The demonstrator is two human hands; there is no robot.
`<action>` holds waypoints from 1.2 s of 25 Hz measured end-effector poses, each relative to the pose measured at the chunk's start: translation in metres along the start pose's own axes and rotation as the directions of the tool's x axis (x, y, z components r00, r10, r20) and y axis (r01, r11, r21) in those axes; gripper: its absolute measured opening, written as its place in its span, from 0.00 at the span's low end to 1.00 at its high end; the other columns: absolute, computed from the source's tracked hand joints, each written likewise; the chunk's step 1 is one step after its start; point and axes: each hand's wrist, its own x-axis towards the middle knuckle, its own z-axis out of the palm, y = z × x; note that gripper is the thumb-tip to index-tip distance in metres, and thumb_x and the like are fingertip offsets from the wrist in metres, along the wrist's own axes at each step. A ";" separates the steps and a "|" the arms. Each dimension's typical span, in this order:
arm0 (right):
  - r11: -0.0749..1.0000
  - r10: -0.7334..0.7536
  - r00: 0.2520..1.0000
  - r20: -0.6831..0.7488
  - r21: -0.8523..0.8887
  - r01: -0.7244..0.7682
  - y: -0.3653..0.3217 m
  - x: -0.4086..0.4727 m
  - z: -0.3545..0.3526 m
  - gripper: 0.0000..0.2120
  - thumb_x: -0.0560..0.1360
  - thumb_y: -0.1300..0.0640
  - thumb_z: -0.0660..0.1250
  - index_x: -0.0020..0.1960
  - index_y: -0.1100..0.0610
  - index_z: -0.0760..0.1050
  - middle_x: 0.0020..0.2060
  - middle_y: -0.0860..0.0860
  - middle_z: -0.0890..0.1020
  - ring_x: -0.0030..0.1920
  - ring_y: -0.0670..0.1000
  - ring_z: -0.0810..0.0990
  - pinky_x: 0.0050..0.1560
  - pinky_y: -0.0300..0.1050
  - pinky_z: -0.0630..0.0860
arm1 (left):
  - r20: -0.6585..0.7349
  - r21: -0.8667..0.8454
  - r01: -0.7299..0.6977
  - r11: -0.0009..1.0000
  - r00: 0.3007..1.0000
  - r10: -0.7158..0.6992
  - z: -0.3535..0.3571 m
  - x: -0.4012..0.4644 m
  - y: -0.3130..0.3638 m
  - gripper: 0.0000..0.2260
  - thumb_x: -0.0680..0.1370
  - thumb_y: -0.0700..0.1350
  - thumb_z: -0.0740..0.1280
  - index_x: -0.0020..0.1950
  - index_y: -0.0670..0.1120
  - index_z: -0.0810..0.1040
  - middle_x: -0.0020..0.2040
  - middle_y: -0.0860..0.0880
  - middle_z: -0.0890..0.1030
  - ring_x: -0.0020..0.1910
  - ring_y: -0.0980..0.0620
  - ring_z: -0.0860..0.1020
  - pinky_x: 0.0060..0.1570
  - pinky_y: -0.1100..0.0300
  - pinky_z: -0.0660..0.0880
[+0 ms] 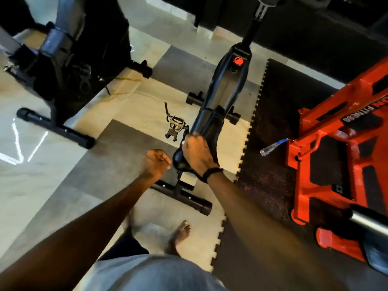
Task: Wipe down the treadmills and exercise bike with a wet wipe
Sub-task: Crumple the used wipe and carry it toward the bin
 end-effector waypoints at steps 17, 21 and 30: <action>0.822 -0.238 0.971 0.032 0.539 0.184 -0.238 -0.009 0.019 0.04 0.77 0.66 0.70 0.50 0.62 0.82 0.37 0.50 0.81 0.34 0.37 0.75 0.38 0.29 0.72 | -0.178 -0.377 -0.046 0.925 0.984 -0.024 -0.228 -0.075 -0.037 0.06 0.77 0.33 0.70 0.48 0.43 0.82 0.39 0.49 0.82 0.38 0.54 0.79 0.42 0.60 0.77; 0.745 -0.422 0.903 0.079 0.598 0.296 -0.368 -0.007 0.047 0.10 0.75 0.60 0.74 0.56 0.60 0.82 0.44 0.52 0.84 0.44 0.45 0.79 0.45 0.32 0.75 | -0.470 -0.352 -0.106 0.930 0.879 -0.077 -0.348 -0.115 -0.086 0.04 0.78 0.40 0.72 0.43 0.42 0.82 0.36 0.46 0.82 0.35 0.51 0.78 0.38 0.55 0.76; 0.422 -0.818 0.563 0.121 0.791 0.443 -0.678 -0.097 0.120 0.07 0.76 0.59 0.74 0.53 0.59 0.81 0.43 0.54 0.85 0.44 0.51 0.85 0.44 0.43 0.82 | -0.825 -0.476 -0.259 0.841 0.463 -0.324 -0.556 -0.327 -0.184 0.06 0.74 0.39 0.75 0.40 0.39 0.81 0.33 0.46 0.84 0.32 0.50 0.82 0.36 0.58 0.79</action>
